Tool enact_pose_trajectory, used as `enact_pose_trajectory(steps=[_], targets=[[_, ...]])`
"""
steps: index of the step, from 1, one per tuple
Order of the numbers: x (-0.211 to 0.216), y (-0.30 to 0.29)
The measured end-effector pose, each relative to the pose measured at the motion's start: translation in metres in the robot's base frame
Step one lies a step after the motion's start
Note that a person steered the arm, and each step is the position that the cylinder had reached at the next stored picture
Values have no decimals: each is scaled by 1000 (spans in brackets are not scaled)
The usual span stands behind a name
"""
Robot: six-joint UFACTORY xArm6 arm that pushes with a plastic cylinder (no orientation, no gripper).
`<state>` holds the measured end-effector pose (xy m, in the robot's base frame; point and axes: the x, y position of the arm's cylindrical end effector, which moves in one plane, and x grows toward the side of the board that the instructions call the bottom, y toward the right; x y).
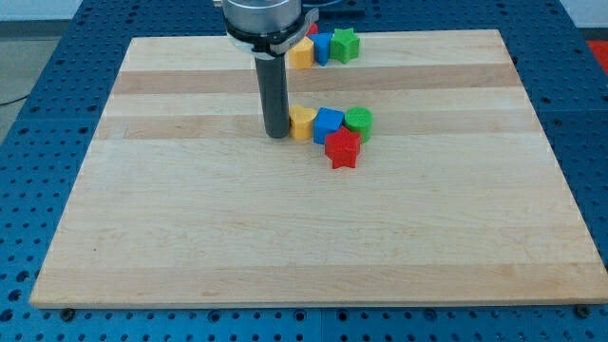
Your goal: Move the goup of blocks up a bit
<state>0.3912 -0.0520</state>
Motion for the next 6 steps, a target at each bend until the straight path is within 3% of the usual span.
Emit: enact_pose_trajectory(steps=[1,2,3,4,6], targets=[[-3,-16],[40,-31],[86,14],[90,82],[54,92]])
